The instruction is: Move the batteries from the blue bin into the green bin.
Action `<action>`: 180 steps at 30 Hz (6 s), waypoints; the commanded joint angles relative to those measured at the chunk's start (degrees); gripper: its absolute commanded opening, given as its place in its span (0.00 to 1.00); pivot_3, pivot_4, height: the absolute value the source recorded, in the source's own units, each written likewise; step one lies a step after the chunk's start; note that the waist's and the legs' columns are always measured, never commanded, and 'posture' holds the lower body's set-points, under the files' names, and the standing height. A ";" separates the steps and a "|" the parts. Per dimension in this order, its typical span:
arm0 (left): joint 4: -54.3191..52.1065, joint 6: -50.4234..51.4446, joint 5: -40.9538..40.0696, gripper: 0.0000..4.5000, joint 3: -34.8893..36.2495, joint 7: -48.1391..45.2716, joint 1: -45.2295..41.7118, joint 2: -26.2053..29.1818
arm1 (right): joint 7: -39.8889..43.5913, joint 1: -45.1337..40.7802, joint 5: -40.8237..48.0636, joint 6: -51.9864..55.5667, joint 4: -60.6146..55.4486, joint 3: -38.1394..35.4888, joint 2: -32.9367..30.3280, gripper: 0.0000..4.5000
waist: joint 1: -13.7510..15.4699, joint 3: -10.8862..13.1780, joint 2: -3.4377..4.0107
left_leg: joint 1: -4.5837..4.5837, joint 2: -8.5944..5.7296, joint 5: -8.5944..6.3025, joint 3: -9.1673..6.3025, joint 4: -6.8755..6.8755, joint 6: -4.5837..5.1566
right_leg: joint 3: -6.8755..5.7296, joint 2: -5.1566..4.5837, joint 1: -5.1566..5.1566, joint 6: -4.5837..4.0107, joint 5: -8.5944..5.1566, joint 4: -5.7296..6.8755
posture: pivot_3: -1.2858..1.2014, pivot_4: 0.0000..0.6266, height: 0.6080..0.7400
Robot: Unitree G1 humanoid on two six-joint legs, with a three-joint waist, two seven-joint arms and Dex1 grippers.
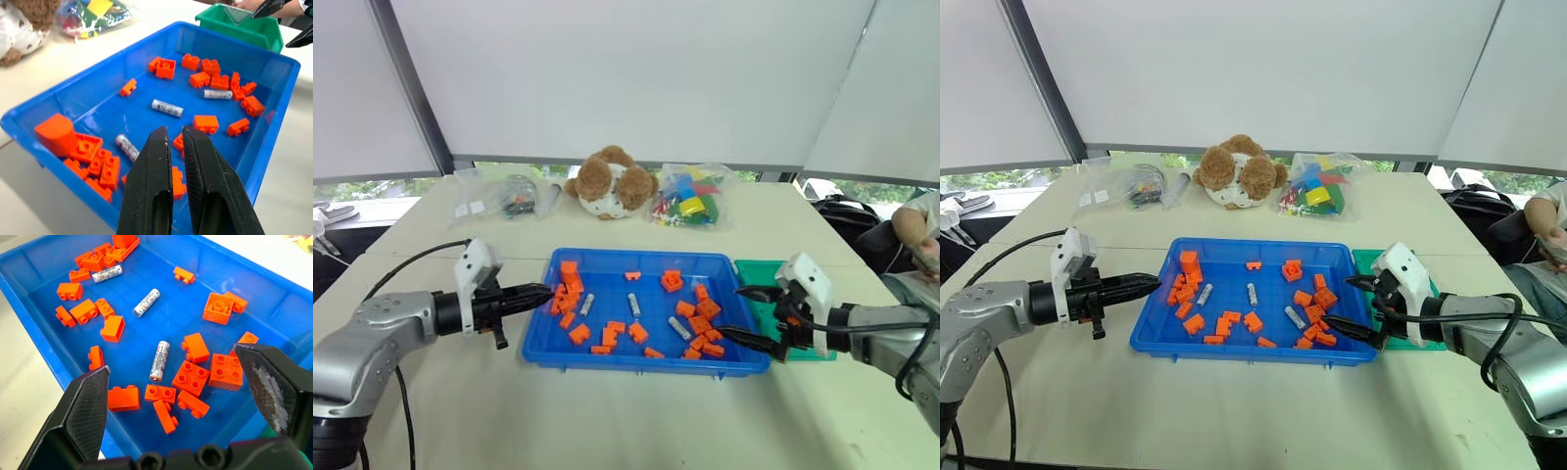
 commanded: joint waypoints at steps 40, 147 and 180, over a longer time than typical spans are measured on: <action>2.56 -2.69 1.75 0.10 1.12 1.48 -3.66 0.26 | -6.27 -28.37 -7.05 4.71 16.17 24.67 20.27 0.99 | -0.28 0.00 0.00 | 0.04 0.04 0.00 0.04 0.01 0.00 | 0.01 0.07 -0.08 -0.03 0.02 0.14 | 0.52 0.24 1.00; -0.79 -1.07 -5.84 0.10 -0.72 -0.33 -8.39 -2.75 | -13.30 -13.09 -20.76 17.36 18.07 -3.73 9.33 0.49 | -0.18 0.05 0.09 | -0.02 -0.05 0.01 0.17 -0.08 -0.01 | 0.12 0.01 -0.16 -0.03 0.03 0.05 | 0.52 0.24 1.00; 10.81 -8.96 2.68 0.10 -10.05 -26.50 -16.38 8.03 | -3.97 -27.57 -5.01 21.92 10.04 13.29 12.85 0.99 | -0.18 0.09 0.15 | -0.04 0.00 0.00 0.18 -0.06 0.01 | 0.07 0.08 -0.17 -0.05 0.01 0.03 | 0.52 0.24 1.00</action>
